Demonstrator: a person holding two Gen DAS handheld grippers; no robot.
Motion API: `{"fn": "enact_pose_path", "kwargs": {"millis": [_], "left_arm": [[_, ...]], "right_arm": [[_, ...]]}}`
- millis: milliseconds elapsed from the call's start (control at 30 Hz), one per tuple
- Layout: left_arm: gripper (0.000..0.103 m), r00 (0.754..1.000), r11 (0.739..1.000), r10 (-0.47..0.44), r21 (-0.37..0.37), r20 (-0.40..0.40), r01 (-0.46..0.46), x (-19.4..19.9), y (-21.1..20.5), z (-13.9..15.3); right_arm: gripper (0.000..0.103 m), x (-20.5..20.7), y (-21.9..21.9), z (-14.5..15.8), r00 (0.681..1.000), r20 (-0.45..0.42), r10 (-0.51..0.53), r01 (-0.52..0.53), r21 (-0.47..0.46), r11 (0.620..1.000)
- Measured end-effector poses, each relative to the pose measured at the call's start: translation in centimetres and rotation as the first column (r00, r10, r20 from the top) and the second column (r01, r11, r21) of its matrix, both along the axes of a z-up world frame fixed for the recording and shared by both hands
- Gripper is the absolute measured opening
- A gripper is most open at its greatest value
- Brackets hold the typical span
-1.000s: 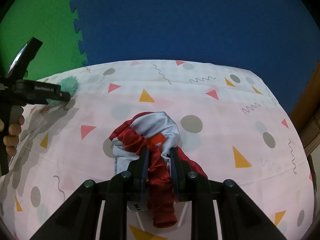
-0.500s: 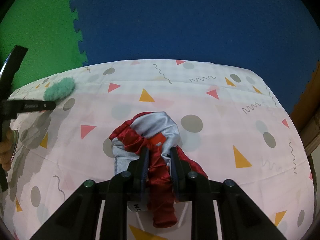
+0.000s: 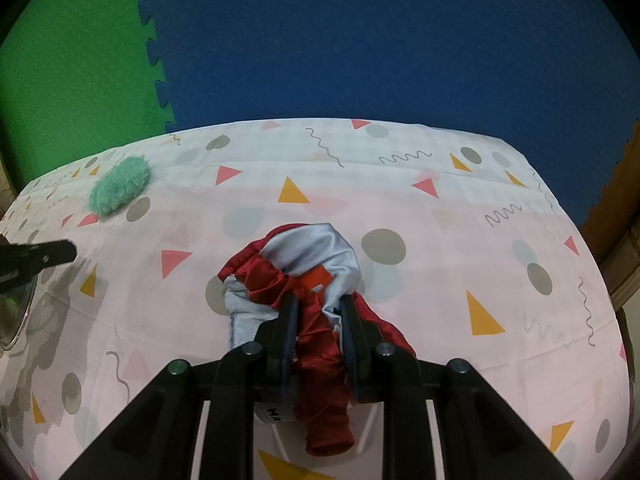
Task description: Organize soft objects
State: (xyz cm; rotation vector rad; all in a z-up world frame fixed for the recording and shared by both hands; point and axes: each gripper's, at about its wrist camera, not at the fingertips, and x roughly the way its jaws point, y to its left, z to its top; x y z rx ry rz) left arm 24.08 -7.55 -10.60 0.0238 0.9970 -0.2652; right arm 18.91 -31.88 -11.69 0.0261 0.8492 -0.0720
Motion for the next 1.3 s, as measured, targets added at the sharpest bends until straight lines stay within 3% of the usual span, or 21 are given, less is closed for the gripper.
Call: {"fn": "enact_pose_path", "kwargs": {"millis": [133,267,367,467,600,700,800,900,933,1067,1300], "left_arm": [[0.001,0.999,1.000,-0.027,-0.006,0.030,0.028,-1.4,0.1,1.0],[0.002,0.998,1.000,-0.023,-0.002,0.058,0.024,-0.3,0.2,2.0],[0.015,0.999,1.000,0.020,0.004,0.036,-0.020,2.1,0.2,1.8],[0.042,0.998,0.999,0.054,0.006,0.041,-0.054,4.4,0.2,1.6],[0.055,0.997,0.997,0.071,-0.005,0.039,-0.071,7.2,-0.2,1.5],[0.056,0.994,0.994,0.104,0.012,0.042,-0.105,9.1,-0.3,1.2],[0.065,0.992,0.992,0.123,-0.006,0.021,-0.123,10.9,-0.3,0.7],[0.061,0.988,0.988,0.151,0.005,-0.039,-0.151,12.4,-0.3,-0.7],[0.051,0.987,0.988,0.151,0.004,-0.045,-0.151,12.5,-0.3,-1.0],[0.025,0.991,0.991,0.128,0.025,-0.024,-0.128,11.9,-0.7,-1.4],[0.021,0.996,0.996,0.087,0.020,-0.016,-0.087,9.4,-1.0,-0.5]], "right_arm": [[0.022,0.0,0.1,0.0,1.000,0.000,0.000,0.000,-0.004,1.000],[0.023,0.0,0.1,0.0,1.000,0.000,0.000,0.000,-0.002,1.000],[0.023,0.0,0.0,0.0,1.000,0.001,0.000,0.000,0.001,1.000],[0.023,0.0,-0.1,0.0,1.000,0.001,0.001,-0.001,0.015,1.000],[0.023,0.0,-0.5,0.0,1.000,0.002,0.002,-0.002,0.044,0.999],[0.023,0.0,-0.9,-0.1,1.000,0.002,0.003,-0.004,0.068,0.998],[0.023,0.0,-1.0,-0.1,1.000,0.003,0.004,-0.004,0.080,0.997],[0.023,0.0,-0.9,-0.1,1.000,0.002,0.004,-0.004,0.070,0.998],[0.023,0.0,-0.9,-0.1,1.000,0.002,0.004,-0.004,0.068,0.998],[0.023,0.0,-1.0,0.0,1.000,0.001,0.005,-0.005,0.074,0.997],[0.023,0.0,-0.9,0.0,1.000,0.000,0.005,-0.005,0.063,0.998]]}}
